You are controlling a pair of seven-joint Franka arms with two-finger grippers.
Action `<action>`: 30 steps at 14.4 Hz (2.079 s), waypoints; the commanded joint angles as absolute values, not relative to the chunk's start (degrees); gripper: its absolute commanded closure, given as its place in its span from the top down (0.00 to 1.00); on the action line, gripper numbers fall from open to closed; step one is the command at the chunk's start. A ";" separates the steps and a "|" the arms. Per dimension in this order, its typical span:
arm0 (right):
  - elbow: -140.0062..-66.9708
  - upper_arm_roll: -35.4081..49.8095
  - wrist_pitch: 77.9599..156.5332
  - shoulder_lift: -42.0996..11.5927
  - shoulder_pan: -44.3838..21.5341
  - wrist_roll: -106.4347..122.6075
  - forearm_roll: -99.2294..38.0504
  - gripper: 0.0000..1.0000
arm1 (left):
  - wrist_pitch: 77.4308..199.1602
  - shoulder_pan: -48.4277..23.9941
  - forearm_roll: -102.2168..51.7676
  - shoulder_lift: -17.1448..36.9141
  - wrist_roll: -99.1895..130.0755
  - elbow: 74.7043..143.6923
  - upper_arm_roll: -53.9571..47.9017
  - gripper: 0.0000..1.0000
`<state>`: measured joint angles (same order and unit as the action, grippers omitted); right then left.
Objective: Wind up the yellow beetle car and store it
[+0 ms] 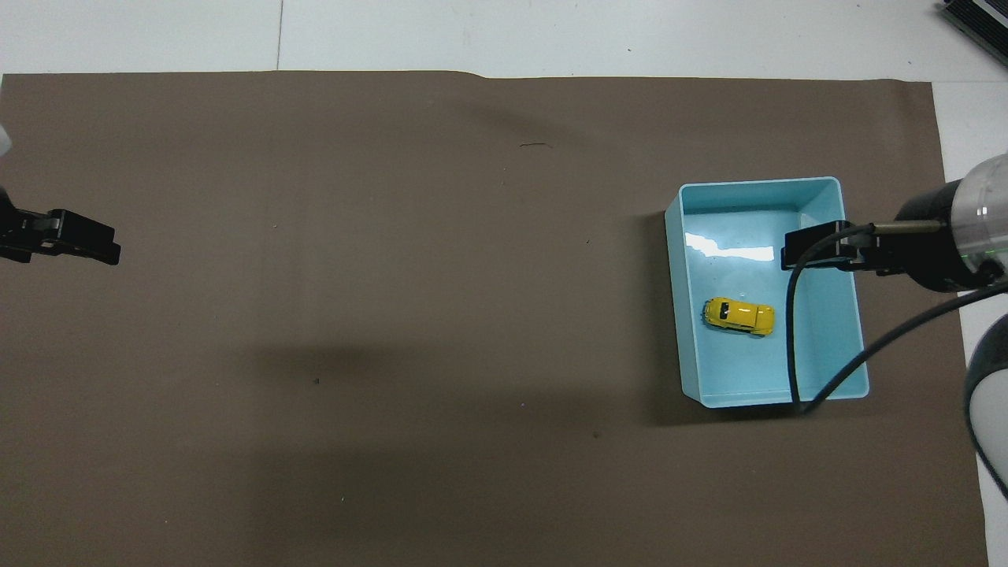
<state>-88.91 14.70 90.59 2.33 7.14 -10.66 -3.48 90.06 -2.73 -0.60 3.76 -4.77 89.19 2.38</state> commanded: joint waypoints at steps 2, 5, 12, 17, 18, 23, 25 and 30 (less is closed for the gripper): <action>-88.95 9.44 91.14 2.46 3.64 -8.70 -4.48 1.00 | 89.56 -1.93 0.26 2.90 -4.92 89.65 1.67 1.00; -88.51 1.76 91.58 2.29 -1.49 -7.31 -4.40 1.00 | 89.56 -1.93 0.26 2.99 -4.92 89.65 1.67 1.00; -88.07 1.41 91.23 2.29 -1.85 -2.73 -2.64 1.00 | 89.56 -1.93 0.26 2.90 -4.92 89.56 1.67 1.00; -84.90 1.32 90.00 0.26 -1.23 -2.55 -2.29 1.00 | 89.56 -1.93 0.26 2.99 -4.92 89.65 1.67 1.00; -84.82 1.32 89.74 0.26 -1.32 -2.46 -1.50 1.00 | 89.56 -1.93 0.26 2.99 -4.92 89.65 1.67 1.00; -81.30 1.32 86.05 -1.05 -1.23 -2.46 -1.23 1.00 | 89.56 -1.93 0.26 2.90 -4.92 89.65 1.67 1.00; -81.39 1.41 86.04 -0.97 -1.32 -2.55 -0.88 1.00 | 89.56 -1.93 0.26 2.99 -4.92 89.56 1.67 1.00; -81.39 1.41 86.04 -0.79 -1.41 -2.55 -0.53 1.00 | 89.56 -1.93 0.26 2.99 -4.92 89.65 1.67 1.00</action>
<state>-83.21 1.10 87.50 0.10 -1.80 -3.93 -1.38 90.06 -2.73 -0.60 3.75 -4.77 89.19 2.37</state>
